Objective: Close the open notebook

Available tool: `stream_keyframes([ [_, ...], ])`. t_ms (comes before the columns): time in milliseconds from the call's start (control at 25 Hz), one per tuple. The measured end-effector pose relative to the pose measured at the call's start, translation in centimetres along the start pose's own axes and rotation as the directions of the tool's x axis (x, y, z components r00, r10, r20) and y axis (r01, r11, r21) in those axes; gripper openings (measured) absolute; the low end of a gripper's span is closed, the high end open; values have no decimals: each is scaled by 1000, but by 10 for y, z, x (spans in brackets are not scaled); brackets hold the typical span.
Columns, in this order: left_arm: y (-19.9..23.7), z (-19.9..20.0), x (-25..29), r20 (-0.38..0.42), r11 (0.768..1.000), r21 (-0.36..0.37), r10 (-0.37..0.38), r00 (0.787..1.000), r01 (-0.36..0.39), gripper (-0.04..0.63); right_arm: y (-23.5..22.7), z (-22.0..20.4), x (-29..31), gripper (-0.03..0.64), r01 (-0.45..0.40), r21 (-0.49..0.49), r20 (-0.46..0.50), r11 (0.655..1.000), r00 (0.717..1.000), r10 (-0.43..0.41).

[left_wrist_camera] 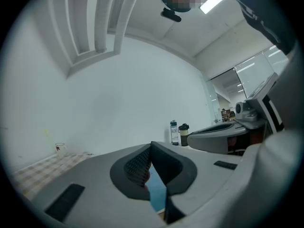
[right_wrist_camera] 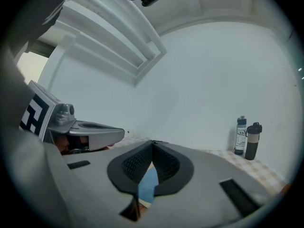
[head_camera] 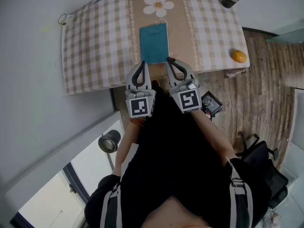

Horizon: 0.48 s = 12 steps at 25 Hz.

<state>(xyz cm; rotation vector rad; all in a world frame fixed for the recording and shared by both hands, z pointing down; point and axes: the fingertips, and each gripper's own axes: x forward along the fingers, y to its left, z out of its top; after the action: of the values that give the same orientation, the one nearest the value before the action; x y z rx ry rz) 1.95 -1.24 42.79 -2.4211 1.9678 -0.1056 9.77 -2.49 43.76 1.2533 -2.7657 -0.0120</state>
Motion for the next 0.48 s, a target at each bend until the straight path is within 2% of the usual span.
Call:
stream_keyframes([
  [480, -6, -27, 5, -52, 997, 63, -39, 998, 42, 6, -3, -2, -7, 5, -8, 9, -9, 1000, 1000, 8],
])
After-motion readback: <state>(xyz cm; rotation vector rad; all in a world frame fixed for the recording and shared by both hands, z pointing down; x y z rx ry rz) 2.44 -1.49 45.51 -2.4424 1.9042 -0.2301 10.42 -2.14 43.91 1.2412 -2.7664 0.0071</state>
